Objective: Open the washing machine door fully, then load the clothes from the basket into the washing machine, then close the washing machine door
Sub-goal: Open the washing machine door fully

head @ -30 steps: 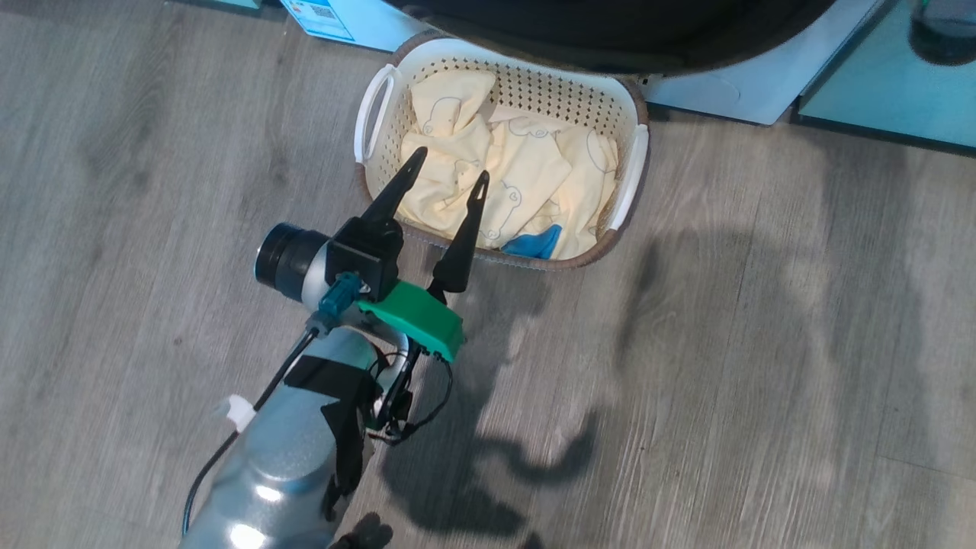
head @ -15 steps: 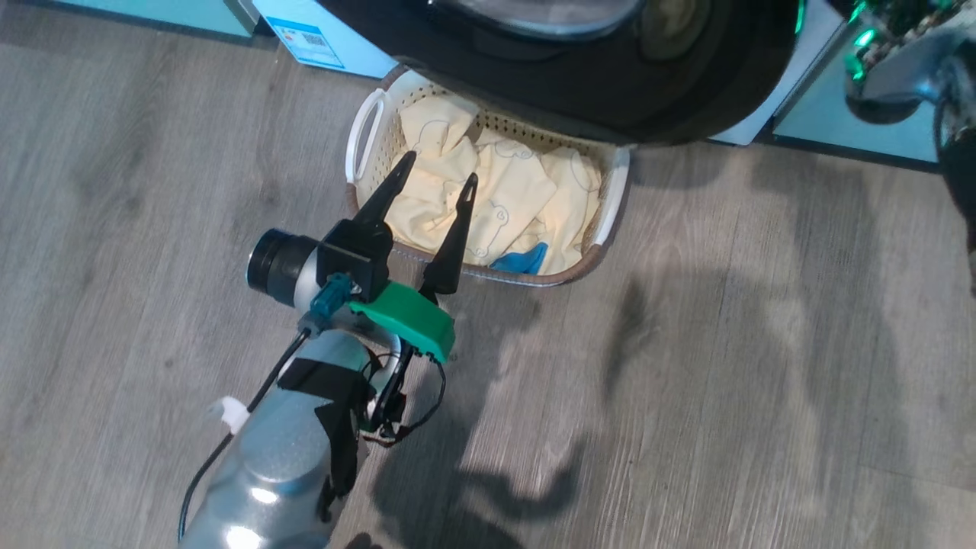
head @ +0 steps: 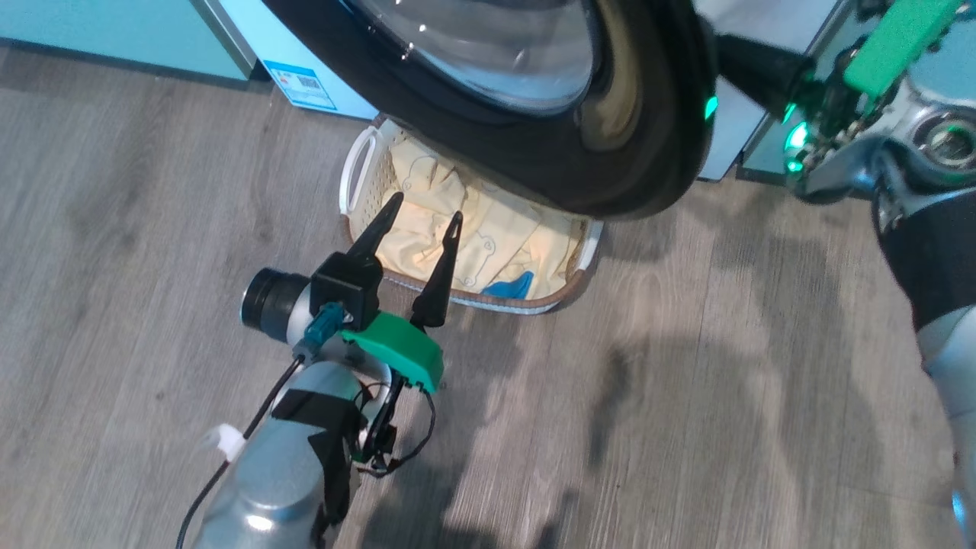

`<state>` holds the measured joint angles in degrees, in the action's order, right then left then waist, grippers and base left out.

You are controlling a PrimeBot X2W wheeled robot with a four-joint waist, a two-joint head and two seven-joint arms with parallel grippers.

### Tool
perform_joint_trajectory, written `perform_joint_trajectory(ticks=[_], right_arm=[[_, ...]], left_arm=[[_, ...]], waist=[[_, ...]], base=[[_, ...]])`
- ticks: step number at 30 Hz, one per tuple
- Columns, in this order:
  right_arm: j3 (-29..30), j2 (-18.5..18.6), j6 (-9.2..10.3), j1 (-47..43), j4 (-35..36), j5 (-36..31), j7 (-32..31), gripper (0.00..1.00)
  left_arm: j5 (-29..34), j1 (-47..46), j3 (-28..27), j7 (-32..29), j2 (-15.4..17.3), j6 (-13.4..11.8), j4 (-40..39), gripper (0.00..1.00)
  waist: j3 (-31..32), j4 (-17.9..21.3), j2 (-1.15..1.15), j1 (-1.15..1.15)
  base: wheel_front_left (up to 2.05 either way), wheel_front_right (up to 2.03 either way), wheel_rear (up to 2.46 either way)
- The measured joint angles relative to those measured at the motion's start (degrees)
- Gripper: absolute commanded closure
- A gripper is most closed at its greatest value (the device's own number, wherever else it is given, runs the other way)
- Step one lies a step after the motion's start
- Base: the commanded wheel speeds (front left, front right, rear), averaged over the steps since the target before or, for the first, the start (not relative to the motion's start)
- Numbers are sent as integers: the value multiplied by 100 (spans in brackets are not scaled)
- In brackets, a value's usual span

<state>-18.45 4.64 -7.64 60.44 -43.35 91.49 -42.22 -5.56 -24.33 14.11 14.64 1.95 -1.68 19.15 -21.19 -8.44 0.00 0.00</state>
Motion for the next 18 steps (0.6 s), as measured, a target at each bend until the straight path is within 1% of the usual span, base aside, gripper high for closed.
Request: perform_joint_trajectory(ticks=[8, 18], right_arm=[[-467, -3, 0, -485, 361, 369, 19, 100], [-1166, -10, 0, -834, 670, 844, 146, 100]], left_arm=[[1, 214, -68, 0, 1, 3, 38, 0], [0, 345, -64, 0, 2, 5, 54, 0]], waist=[[260, 3, 0, 0], [460, -70, 0, 0]], base=[[0, 0, 0], [0, 0, 0]])
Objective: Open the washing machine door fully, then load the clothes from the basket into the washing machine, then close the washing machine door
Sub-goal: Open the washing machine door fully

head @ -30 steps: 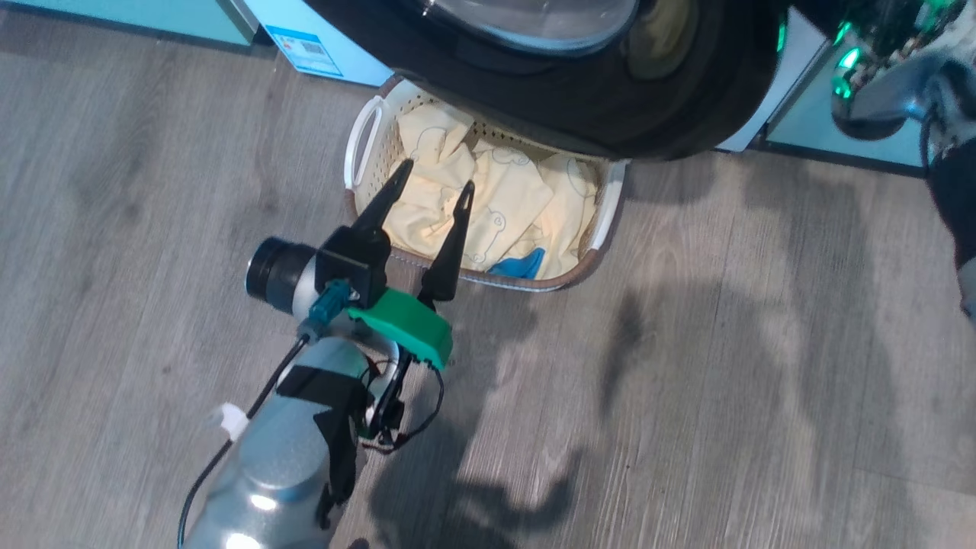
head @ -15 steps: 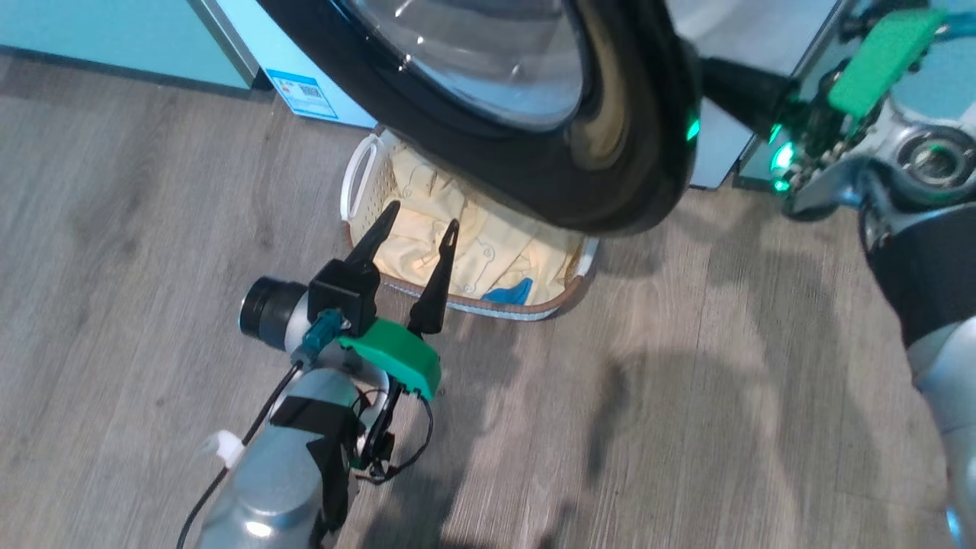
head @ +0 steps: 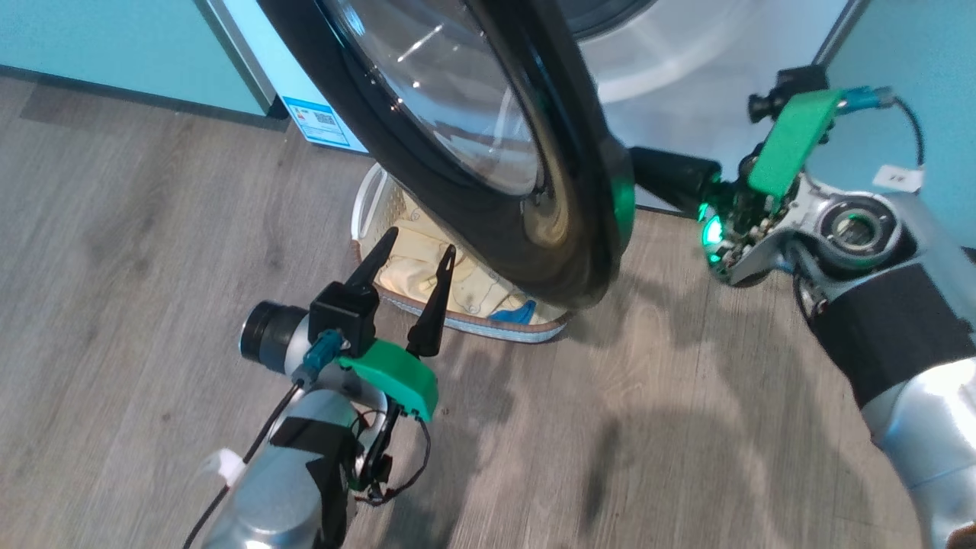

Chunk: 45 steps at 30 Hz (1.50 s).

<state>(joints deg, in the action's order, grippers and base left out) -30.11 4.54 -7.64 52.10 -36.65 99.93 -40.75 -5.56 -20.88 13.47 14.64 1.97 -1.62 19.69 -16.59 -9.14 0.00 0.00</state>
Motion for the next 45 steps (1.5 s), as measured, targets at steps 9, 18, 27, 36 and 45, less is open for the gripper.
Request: perform_joint_trajectory(ticks=[9, 18, 27, 36, 45], right_arm=[[-590, -10, 0, -237, 257, 389, 108, 100], [-945, -32, 0, -376, 282, 584, 311, 100], [-953, -53, 0, -376, 305, 684, 808, 100], [-762, -53, 0, -396, 431, 724, 1058, 100], [-500, -55, 0, -538, 822, 449, 1667, 71]], left_arm=[[0, 90, 0, 0, 1, -1, 75, 0], [0, 129, 3, 0, 1, -8, 100, 0], [0, 212, -8, 0, 1, -8, 101, 0], [0, 210, -45, 0, 1, -9, 100, 0], [0, 208, -94, 0, 1, -8, 101, 0]], waist=[[152, -97, 0, 0], [260, -137, 0, 0], [272, -38, 0, 0], [246, 75, 0, 0], [225, 187, 0, 0]], base=[[0, 0, 0], [0, 0, 0], [0, 0, 0], [0, 0, 0], [0, 0, 0]])
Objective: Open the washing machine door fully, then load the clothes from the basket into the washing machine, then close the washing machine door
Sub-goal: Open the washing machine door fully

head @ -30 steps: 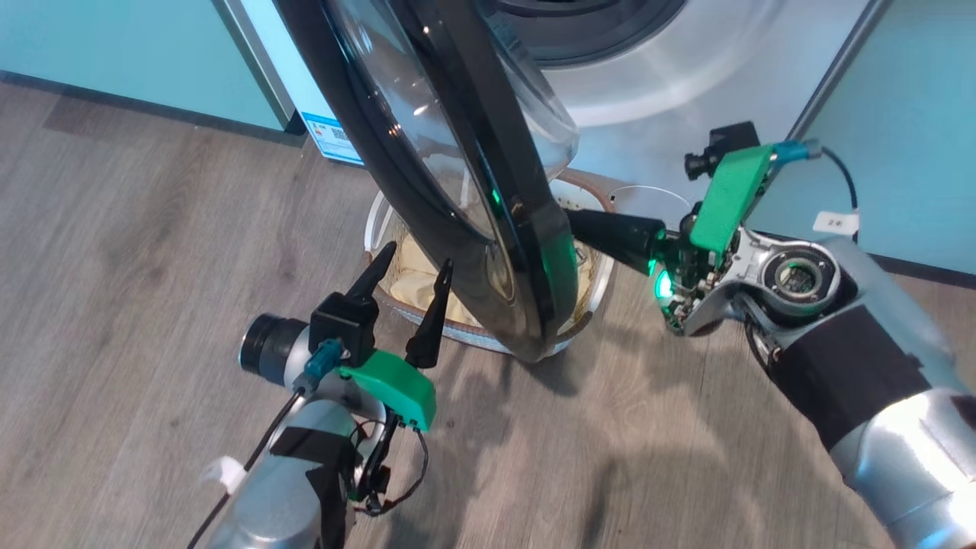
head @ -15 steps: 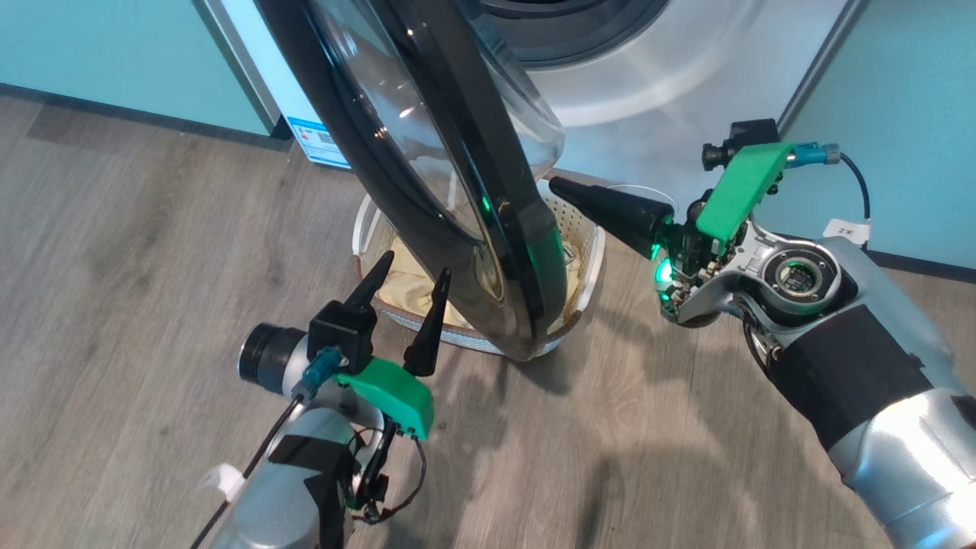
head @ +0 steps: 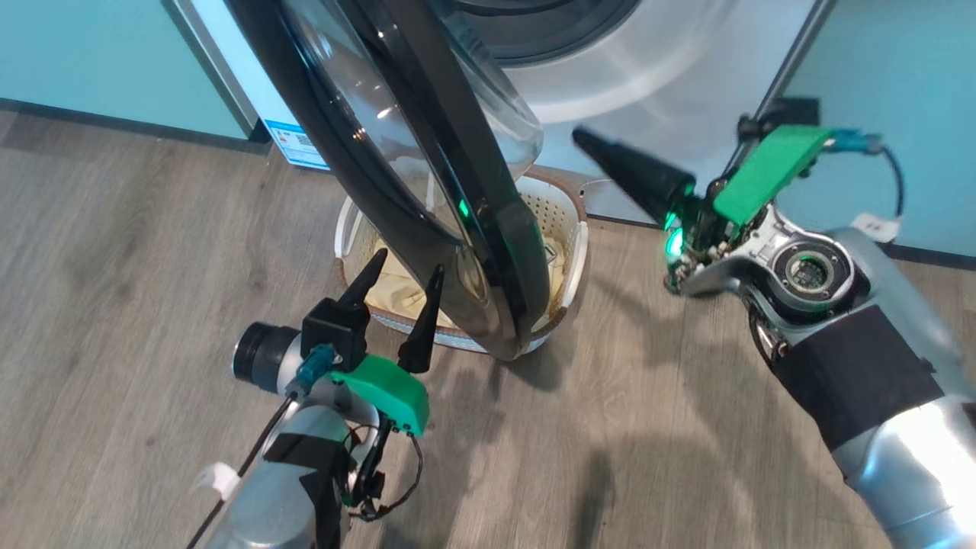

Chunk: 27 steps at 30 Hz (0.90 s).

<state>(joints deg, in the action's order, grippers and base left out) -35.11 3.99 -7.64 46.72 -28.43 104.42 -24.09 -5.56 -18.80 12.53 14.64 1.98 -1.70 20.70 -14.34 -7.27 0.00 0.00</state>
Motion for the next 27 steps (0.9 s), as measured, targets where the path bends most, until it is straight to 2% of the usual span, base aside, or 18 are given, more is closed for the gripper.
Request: perform_joint_trajectory(ticks=[1, 2, 9, 10, 14, 16, 18, 20, 24, 27], right_arm=[[46, 0, 0, -1, 104, -119, 154, 18], [78, 0, 0, -2, 210, -243, 300, 0], [224, 2, 0, -175, 1056, -1425, 1553, 0], [222, 46, 0, -201, 1278, -1844, 2036, 0], [113, 302, 0, -194, 1575, -2800, 3118, 0], [101, 414, 0, -216, 1628, -3037, 3587, 0], [86, 604, 0, -227, 1631, -3656, 3805, 0], [335, 713, 0, -331, 1642, -4437, 3854, 0], [1454, 641, 0, -1009, 2140, -6155, 3873, 0], [1935, 459, 0, -1798, 2324, -6972, 3873, 0]], left_arm=[[0, 0, -13, 0, 0, -1, 0, 0], [0, -1, -29, 0, 0, -1, 0, 0], [1, -3, -146, -1, 2, -5, -3, 0], [1, -4, -168, 0, 2, -5, -4, 0], [12, -7, -220, 0, 3, -5, -9, 0], [43, -9, -268, -1, 7, -5, -9, 0], [56, -8, -280, 0, 5, -4, -13, 0], [56, -7, -302, 0, 8, -4, -19, 0], [57, -4, -311, 0, 5, -2, -31, 0], [57, 14, -337, 0, 9, 0, -54, 0]], waist=[[-4, 11, 0, 0], [-9, 23, 0, 0], [-20, 153, 0, 0], [-13, 199, 0, 0], [10, 280, 0, 0], [24, 313, 0, 0], [46, 341, 0, 0], [72, 374, 0, 0], [112, 420, 0, 0], [150, 452, 0, 0]], base=[[0, 0, 0], [0, 0, 0], [0, 0, 0], [0, 0, 0], [0, 0, 0], [0, 0, 0], [0, 0, 0], [0, 0, 0], [0, 0, 0], [0, 0, 0]])
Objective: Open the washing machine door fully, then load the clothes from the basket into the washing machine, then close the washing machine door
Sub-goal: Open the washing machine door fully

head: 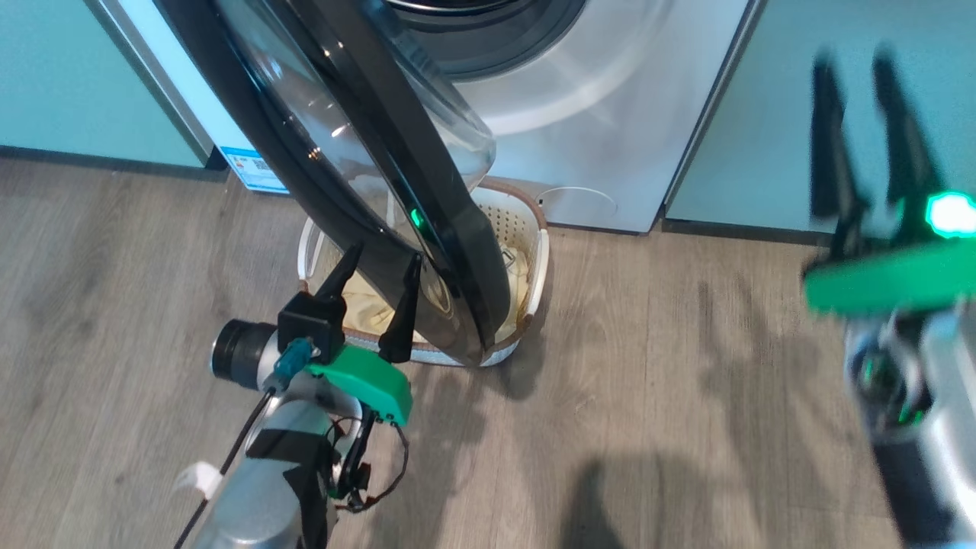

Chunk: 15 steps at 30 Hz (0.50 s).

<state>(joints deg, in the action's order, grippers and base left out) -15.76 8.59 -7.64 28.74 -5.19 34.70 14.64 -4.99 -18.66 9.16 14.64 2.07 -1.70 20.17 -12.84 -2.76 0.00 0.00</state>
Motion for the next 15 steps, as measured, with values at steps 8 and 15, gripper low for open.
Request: perform_joint_trajectory(ticks=[8, 15], right_arm=[[905, -267, -1, -1854, 54, -1496, -1, 0], [1129, -458, -1, -2601, 29, -1889, -2, 0]], left_arm=[[-2, 340, -201, 0, 27, -7, -57, 0], [-4, 561, -353, -1, 33, -8, -80, 0]], waist=[[199, 128, 0, 1], [375, 206, 0, 1]], base=[[0, 0, 0], [0, 0, 0]])
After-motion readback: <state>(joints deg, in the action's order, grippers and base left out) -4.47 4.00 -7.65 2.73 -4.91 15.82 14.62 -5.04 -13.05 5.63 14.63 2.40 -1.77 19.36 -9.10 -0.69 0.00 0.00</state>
